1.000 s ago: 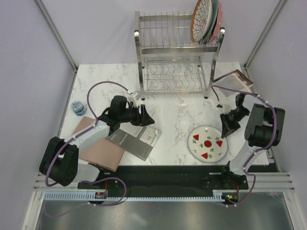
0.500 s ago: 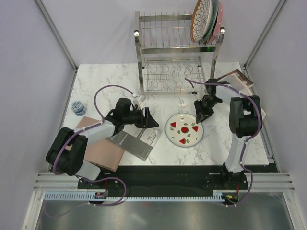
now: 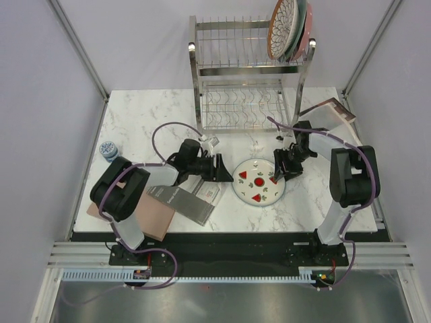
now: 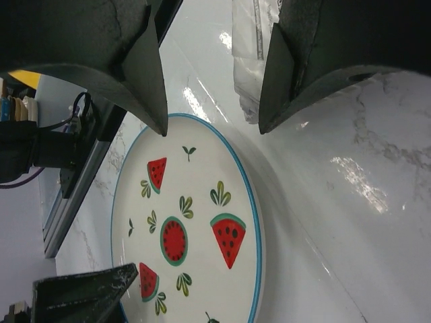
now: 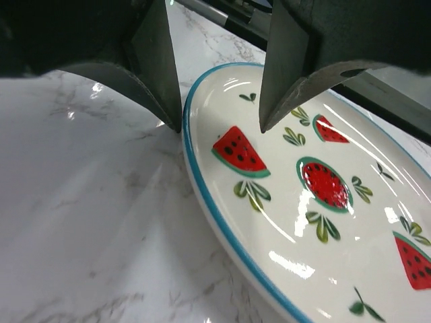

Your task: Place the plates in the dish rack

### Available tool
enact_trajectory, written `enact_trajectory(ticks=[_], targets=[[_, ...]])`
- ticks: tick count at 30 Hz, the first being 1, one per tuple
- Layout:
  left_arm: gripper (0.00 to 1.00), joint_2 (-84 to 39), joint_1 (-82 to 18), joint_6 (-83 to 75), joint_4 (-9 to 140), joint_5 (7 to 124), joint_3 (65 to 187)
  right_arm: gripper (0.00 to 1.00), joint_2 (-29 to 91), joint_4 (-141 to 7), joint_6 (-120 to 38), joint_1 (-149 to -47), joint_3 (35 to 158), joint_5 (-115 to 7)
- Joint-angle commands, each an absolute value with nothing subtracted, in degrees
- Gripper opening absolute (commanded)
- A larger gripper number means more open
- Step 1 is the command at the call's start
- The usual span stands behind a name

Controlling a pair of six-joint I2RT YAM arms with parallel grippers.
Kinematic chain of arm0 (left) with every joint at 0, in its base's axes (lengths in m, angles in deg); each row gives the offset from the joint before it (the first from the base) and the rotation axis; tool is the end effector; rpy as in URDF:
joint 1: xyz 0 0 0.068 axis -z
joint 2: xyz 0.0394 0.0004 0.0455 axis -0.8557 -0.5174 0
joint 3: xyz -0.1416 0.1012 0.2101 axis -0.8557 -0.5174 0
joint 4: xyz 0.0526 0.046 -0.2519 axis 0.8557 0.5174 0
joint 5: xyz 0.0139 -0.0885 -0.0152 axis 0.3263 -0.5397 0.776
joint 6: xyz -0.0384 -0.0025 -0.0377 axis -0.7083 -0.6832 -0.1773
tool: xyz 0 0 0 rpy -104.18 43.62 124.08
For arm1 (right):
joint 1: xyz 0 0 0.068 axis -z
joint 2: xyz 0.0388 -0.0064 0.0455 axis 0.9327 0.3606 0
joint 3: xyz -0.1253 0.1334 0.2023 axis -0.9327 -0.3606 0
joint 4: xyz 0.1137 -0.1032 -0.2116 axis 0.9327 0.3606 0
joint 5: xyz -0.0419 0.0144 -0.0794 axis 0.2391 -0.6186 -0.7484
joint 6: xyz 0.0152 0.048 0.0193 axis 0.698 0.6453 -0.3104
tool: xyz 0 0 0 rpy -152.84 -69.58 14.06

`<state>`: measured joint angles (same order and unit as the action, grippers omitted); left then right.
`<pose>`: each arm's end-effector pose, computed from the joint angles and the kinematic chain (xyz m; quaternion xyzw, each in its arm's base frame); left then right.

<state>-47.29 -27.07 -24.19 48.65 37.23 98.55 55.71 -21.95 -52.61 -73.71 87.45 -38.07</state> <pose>0.2757 -0.1956 0.1454 0.1411 0.8481 -0.4624 0.2167 0.3269 0.0424 0.1538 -0.0925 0.9727 0.2079 0.0448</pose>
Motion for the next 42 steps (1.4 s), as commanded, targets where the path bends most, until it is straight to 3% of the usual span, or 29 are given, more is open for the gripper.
enact_trajectory(ticks=[1, 5, 9, 14, 18, 21, 27, 32, 33, 35, 36, 42], targets=[[0.63, -50.8, -26.4, -24.9, 45.9, 36.3, 102.2, 0.57, 52.6, -25.9, -48.6, -73.7, 81.5, -36.2], [0.58, -56.0, -26.2, -27.1, 46.2, 33.5, 104.6, 0.57, 52.7, -26.2, -48.4, -70.6, 79.6, -32.9], [0.43, -59.9, -25.9, -27.9, 45.2, 31.8, 106.5, 0.56, 55.8, -26.4, -48.0, -66.5, 79.0, -27.5], [0.33, -63.2, -25.9, -29.9, 42.8, 29.6, 108.0, 0.55, 57.6, -27.1, -49.4, -65.4, 78.2, -23.4], [0.10, -64.0, -25.9, -31.9, 40.9, 27.4, 108.3, 0.55, 57.2, -29.8, -48.2, -65.4, 74.7, -20.6], [0.02, -63.6, -25.9, -33.0, 39.9, 26.3, 107.5, 0.54, 58.0, -32.1, -46.4, -65.5, 73.9, -19.0], [0.02, -64.1, -26.0, -33.6, 39.6, 25.6, 108.2, 0.45, 61.3, -32.1, -45.6, -65.5, 77.5, -17.8], [0.04, -64.6, -26.0, -33.7, 40.6, 25.6, 110.0, 0.22, 59.7, -30.8, -47.3, -65.5, 77.0, -18.4], [0.11, -64.6, -26.0, -33.6, 40.9, 25.6, 110.2, 0.10, 59.1, -30.6, -47.3, -65.5, 76.3, -18.5], [0.27, -64.5, -26.1, -32.9, 43.8, 26.5, 111.3, 0.00, 56.7, -28.7, -50.0, -65.5, 75.9, -18.9], [0.39, -63.7, -26.1, -31.1, 45.3, 26.7, 111.9, 0.00, 55.4, -27.9, -50.1, -65.4, 76.2, -18.5], [0.57, -53.5, -29.9, -18.6, 59.9, 25.2, 116.5, 0.00, 42.5, -18.2, -55.2, -65.3, 86.9, -20.0]])
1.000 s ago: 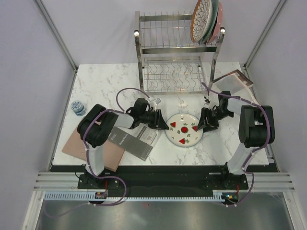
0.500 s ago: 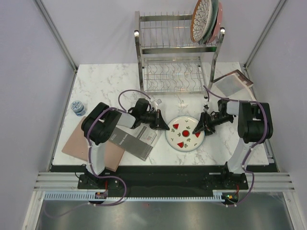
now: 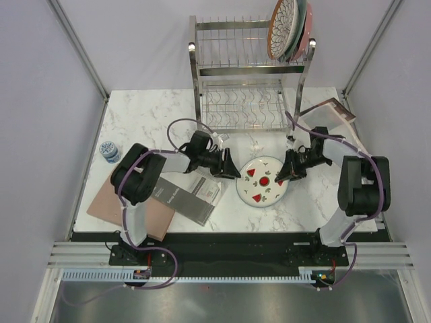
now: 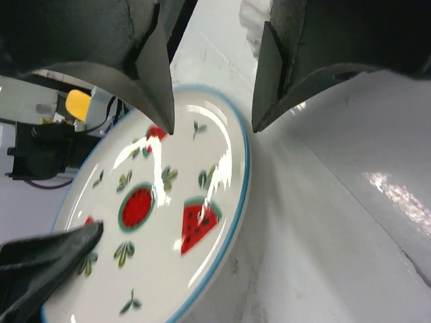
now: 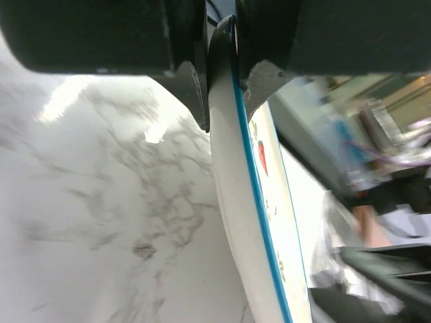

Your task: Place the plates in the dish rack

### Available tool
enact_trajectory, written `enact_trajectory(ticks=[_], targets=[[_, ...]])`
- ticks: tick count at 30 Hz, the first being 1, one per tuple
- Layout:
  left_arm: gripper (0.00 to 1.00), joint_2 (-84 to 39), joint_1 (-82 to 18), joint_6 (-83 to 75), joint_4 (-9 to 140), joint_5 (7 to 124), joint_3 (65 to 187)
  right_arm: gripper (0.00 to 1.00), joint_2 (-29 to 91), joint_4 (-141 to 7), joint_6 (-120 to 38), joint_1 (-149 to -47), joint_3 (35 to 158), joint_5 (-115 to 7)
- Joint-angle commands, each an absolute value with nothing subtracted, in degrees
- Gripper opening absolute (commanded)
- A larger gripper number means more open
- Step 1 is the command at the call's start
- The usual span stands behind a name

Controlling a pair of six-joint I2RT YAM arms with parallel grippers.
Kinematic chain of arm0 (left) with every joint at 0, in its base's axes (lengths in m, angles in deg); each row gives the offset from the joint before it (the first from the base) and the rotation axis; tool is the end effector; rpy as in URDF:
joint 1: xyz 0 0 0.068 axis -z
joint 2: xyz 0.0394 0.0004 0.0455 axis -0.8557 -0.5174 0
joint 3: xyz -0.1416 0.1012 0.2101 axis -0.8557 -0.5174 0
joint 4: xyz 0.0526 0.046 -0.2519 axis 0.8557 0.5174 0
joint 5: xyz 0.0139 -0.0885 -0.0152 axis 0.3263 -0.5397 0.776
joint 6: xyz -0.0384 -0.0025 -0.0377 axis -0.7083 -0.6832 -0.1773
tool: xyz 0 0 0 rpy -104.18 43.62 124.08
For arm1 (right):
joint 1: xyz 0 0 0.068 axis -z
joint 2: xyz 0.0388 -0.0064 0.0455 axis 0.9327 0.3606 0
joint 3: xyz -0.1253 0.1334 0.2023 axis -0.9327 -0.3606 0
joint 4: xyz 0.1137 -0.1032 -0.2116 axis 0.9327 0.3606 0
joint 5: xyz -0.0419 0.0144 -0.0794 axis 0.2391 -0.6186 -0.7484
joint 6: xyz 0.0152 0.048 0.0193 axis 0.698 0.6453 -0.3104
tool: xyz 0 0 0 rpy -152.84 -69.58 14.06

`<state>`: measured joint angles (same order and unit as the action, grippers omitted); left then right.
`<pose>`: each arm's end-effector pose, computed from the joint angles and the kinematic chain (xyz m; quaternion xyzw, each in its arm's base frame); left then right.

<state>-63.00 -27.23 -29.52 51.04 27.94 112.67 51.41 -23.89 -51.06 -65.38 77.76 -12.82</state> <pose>0.3222 -0.2282 0.1150 0.1228 0.8435 -0.5090 0.1197 0.2933 0.0093 0.1464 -0.0054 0.9089 0.4152 0.0390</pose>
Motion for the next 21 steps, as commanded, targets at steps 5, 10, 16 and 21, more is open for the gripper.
enact_trajectory(ticks=[5, 10, 16, 21], targets=[[0.60, -37.7, -34.7, -5.3, 71.7, 26.4, 119.2, 0.00, 36.9, -4.5, -59.2, -70.1, 107.3, -21.7], [0.59, -27.6, -37.0, 1.2, 73.0, 36.4, 117.2, 0.00, 36.1, -3.9, -56.2, -78.6, 127.3, -29.3], [0.58, -23.0, -37.0, 0.6, 67.8, 43.3, 111.5, 0.00, 40.0, -17.2, -47.9, -85.9, 150.5, -44.2], [0.58, -20.4, -37.0, -0.9, 64.4, 43.1, 107.2, 0.00, 43.0, -26.0, -43.9, -90.4, 159.9, -68.1]])
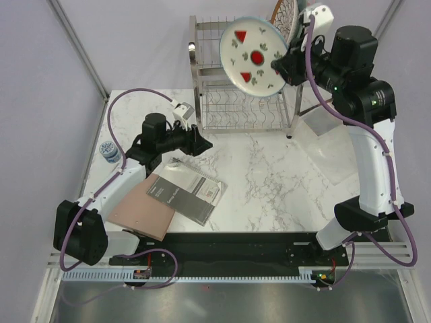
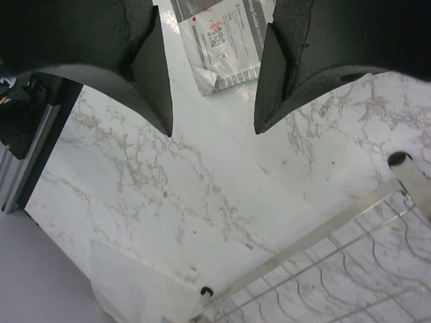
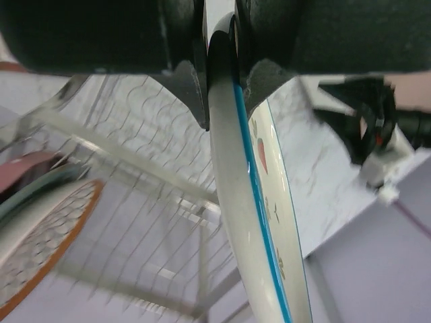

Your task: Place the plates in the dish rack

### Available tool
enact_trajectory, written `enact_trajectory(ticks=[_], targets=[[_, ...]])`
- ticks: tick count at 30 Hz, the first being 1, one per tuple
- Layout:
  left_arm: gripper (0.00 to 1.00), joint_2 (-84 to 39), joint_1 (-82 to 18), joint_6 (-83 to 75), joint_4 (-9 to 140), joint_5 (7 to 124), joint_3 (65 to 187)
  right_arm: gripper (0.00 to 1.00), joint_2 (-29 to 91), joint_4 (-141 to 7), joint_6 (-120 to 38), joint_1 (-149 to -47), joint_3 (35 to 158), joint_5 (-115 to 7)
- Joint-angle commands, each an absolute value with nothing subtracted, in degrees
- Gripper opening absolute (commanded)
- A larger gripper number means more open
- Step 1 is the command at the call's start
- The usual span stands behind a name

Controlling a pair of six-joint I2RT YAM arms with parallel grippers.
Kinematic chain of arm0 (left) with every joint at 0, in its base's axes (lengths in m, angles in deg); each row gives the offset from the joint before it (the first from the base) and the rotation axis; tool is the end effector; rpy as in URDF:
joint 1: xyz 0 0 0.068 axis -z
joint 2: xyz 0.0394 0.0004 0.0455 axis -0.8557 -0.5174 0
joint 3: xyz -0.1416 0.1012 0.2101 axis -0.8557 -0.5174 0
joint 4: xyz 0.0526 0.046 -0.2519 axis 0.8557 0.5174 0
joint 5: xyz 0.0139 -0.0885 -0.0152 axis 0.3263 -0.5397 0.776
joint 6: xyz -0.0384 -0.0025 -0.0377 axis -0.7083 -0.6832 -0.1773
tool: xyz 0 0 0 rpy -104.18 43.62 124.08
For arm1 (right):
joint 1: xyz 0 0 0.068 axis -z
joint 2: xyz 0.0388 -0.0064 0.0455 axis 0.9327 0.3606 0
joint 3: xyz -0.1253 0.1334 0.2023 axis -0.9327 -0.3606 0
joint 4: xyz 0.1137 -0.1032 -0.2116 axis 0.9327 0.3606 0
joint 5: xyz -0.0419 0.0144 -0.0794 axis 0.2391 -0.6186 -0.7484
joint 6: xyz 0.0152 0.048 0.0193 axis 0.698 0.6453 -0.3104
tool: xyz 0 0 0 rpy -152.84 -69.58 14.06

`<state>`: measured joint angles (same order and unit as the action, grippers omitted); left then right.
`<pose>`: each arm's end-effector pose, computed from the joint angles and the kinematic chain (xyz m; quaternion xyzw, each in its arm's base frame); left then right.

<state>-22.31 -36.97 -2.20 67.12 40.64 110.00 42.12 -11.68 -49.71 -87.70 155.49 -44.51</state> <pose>0.2726 -0.1303 0.3133 0.2473 0.7564 -0.3745 0.4759 0.2564 0.0990 0.5622 -0.2334 0.7456 0.2083 0.5883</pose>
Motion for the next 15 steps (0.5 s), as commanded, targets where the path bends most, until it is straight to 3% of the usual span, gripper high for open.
enact_trajectory(ticks=[1, 7, 10, 15], targets=[[0.58, -20.2, -37.0, -0.9, 64.3, 43.0, 106.5, 0.00, 42.3, -34.4, -43.7, -92.9, 157.8, -75.4], [0.58, -19.0, -37.0, -2.4, 61.4, 42.6, 102.9, 0.00, 44.5, -70.5, -63.1, -103.5, 148.9, -106.4], [0.58, -18.4, -36.9, -2.4, 60.7, 42.6, 101.7, 0.00, 49.6, -78.2, -68.8, -104.5, 152.6, -110.7], [0.58, -16.5, -36.9, -2.2, 60.1, 42.5, 99.2, 0.00, 56.8, -78.8, -71.2, -104.5, 160.3, -115.0]])
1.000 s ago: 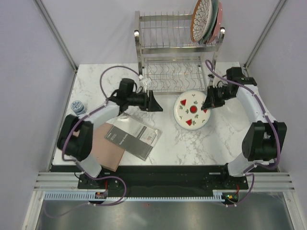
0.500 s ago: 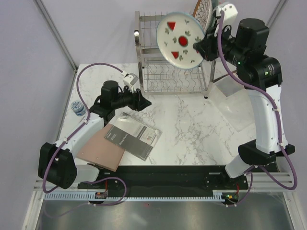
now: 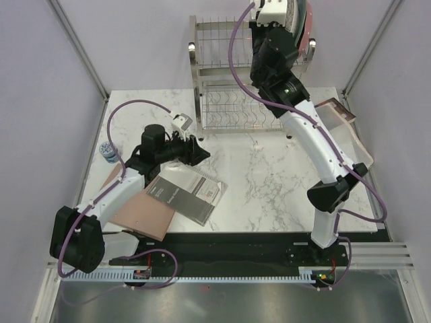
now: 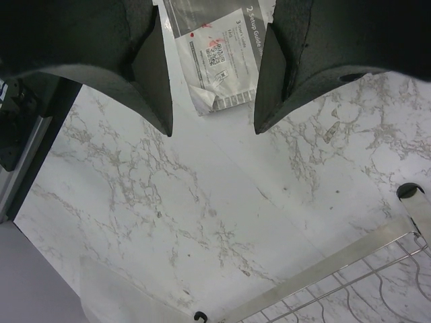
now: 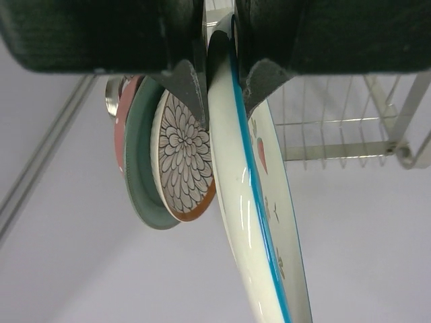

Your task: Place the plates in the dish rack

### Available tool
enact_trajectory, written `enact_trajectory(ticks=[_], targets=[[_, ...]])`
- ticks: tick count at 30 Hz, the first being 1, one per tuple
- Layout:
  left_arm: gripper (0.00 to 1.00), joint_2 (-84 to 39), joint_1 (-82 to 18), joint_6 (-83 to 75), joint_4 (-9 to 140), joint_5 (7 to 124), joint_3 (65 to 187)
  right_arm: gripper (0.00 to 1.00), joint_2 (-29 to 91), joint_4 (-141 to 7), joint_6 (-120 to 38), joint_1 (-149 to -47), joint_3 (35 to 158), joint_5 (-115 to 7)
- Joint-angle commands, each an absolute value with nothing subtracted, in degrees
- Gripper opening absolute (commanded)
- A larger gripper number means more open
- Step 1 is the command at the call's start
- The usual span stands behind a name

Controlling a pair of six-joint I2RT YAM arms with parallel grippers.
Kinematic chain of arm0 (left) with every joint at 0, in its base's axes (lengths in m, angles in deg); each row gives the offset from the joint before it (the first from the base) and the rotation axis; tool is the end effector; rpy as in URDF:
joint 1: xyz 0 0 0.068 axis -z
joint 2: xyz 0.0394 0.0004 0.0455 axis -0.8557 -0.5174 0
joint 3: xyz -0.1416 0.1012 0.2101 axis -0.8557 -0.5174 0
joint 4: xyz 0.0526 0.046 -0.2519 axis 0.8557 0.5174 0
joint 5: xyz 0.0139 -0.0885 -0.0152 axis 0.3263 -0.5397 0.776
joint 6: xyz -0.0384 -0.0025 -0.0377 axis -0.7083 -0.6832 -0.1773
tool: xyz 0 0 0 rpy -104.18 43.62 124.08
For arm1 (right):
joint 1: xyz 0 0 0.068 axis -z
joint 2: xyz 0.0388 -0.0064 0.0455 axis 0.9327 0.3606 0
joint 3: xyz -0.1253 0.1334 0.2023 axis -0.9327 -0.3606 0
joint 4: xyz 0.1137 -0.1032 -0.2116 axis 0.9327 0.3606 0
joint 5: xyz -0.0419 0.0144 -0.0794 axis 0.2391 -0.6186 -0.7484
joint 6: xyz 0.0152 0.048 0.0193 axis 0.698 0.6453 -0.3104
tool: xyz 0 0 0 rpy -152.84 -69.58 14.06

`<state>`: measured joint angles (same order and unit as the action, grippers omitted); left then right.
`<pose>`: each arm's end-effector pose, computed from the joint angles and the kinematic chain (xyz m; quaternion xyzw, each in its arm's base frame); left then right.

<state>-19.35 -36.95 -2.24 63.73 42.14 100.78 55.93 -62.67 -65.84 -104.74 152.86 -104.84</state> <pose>0.2559 -0.1228 0.2772 0.2361 0.7744 -0.3639 0.4605 0.3216 0.2029 0.5652 0.0288 0.6056 -0.0851 0.7907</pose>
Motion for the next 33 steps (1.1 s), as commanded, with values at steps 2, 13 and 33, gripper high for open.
enact_trajectory(ticks=[2, 13, 33], targets=[[0.59, -15.8, -36.7, -2.2, 59.7, 42.5, 98.2, 0.00, 57.1, -76.5, -69.5, -104.5, 160.3, -115.0], [0.59, -14.3, -35.6, -4.5, 53.4, 42.9, 92.4, 0.00, 56.0, -68.0, -67.8, -103.9, 157.9, -114.1], [0.59, -19.2, -35.5, -4.2, 51.7, 41.5, 93.1, 0.00, 55.1, -59.6, -62.1, -100.2, 151.6, -113.4]])
